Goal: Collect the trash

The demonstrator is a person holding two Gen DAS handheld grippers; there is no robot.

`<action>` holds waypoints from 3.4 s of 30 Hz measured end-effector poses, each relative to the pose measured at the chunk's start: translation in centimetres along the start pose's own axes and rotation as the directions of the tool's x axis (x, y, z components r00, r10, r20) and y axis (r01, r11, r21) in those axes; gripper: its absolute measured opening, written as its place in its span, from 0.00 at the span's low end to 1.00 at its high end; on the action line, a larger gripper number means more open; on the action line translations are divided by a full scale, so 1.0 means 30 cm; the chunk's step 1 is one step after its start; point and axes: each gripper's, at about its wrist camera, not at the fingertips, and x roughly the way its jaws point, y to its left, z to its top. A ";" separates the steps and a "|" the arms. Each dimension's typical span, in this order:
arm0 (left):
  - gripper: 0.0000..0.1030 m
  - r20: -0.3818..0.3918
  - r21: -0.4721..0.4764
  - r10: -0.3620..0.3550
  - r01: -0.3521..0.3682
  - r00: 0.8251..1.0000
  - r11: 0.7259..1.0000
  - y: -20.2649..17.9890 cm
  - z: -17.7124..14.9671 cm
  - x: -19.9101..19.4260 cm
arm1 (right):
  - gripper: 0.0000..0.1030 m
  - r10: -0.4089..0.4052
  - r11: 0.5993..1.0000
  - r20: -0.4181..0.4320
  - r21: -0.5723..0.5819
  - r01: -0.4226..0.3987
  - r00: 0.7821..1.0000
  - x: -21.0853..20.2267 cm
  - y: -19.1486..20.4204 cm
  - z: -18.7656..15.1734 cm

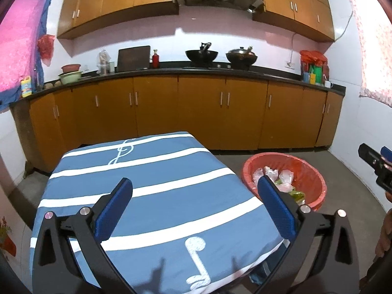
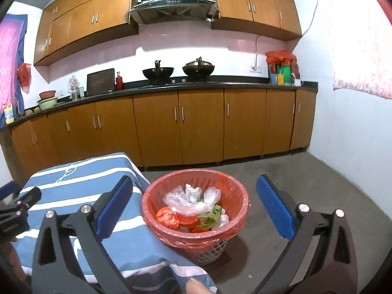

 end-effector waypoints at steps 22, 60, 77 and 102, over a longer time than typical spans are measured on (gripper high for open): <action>0.98 0.064 -0.017 0.101 -0.100 0.993 0.995 0.092 -0.104 -0.123 | 0.96 0.028 0.996 -0.019 -0.078 -0.030 0.999 -0.117 0.160 -0.129; 0.98 0.083 0.001 0.107 -0.108 0.991 0.994 0.094 -0.128 -0.145 | 0.96 0.004 0.998 -0.003 -0.069 -0.004 1.000 -0.130 0.175 -0.157; 0.98 0.083 0.002 0.105 -0.105 0.991 0.994 0.084 -0.128 -0.147 | 0.96 0.001 0.998 0.004 -0.070 -0.001 1.000 -0.132 0.179 -0.160; 0.98 0.084 0.001 0.105 -0.106 0.991 0.994 0.075 -0.125 -0.148 | 0.96 0.002 0.997 0.003 -0.071 -0.002 1.000 -0.136 0.185 -0.161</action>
